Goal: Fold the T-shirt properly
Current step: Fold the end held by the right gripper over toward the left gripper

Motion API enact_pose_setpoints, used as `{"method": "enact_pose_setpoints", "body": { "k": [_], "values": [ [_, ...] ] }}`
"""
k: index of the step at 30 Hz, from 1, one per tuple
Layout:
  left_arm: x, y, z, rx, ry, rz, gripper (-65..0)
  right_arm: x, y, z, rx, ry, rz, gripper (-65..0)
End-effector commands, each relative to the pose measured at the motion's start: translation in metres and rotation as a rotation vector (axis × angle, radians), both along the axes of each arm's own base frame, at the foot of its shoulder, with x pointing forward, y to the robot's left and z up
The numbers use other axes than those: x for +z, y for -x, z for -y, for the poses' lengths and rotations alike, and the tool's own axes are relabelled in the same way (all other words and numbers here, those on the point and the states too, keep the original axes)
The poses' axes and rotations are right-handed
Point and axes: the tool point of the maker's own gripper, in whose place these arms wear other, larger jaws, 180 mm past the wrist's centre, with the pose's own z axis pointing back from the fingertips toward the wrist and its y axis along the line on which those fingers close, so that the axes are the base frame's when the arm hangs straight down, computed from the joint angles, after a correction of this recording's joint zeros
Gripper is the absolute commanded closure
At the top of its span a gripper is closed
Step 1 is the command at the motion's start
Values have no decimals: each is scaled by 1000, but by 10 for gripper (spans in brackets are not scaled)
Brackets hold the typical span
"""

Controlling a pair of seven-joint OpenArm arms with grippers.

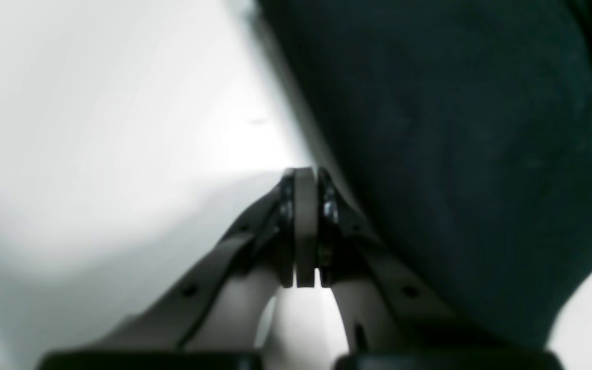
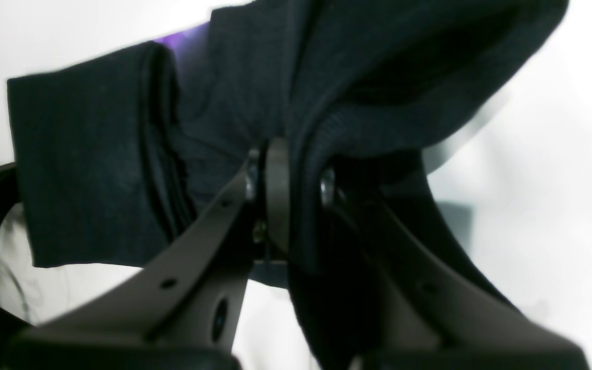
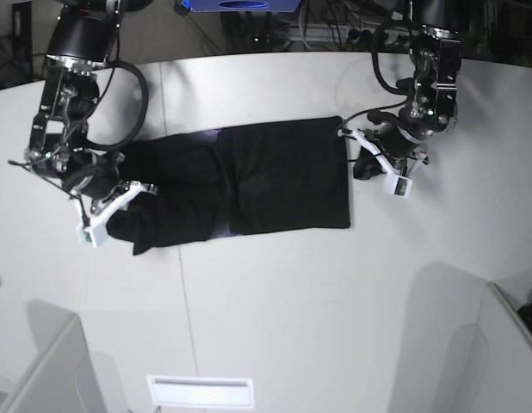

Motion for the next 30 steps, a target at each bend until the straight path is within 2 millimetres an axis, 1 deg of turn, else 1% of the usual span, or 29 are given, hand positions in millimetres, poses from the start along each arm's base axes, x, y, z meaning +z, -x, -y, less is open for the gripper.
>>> {"method": "enact_pose_setpoints", "body": {
  "k": [1,5,7,9,12,14,16,17,19,21,22,24,27,30],
  "values": [
    [-1,2,-10,10,-36,-17,0,18,-9,-6,23,-4,63,0],
    [3,-3,-25,51,-44,-4,0,28,-5,-20,35,-9,80,0],
    [4,-4,-28,57,-46,-2,0,35,-4,-33,48,-19,95,0],
    [4,-6,-29,58,-50,0,0,39,-2,-46,60,-36,100,0],
    [4,-6,-28,53,-48,0,0,41,0,-60,89,-46,101,0],
    [4,-6,-27,51,-48,-1,0,41,2,-74,109,-70,100,0],
    [4,-6,-26,50,-48,-1,0,41,3,-82,123,-82,99,0],
    [3,-6,-26,50,-46,-1,0,43,4,-89,136,-92,103,0],
    [3,-6,-26,50,-48,-1,0,49,5,-97,154,-101,121,0],
    [2,-5,-28,41,-74,-3,0,56,7,-109,175,-118,141,0],
    [0,-4,-30,33,-104,-5,0,56,11,-114,179,-131,137,0],
    [-3,-3,-31,20,-150,-10,0,55,14,-120,183,-146,131,0],
    [-9,-1,-24,6,-181,-14,0,54,16,-125,183,-162,125,0],
    [-10,-1,-19,3,-182,-15,0,55,19,-135,210,-169,124,0]
  ]
}}
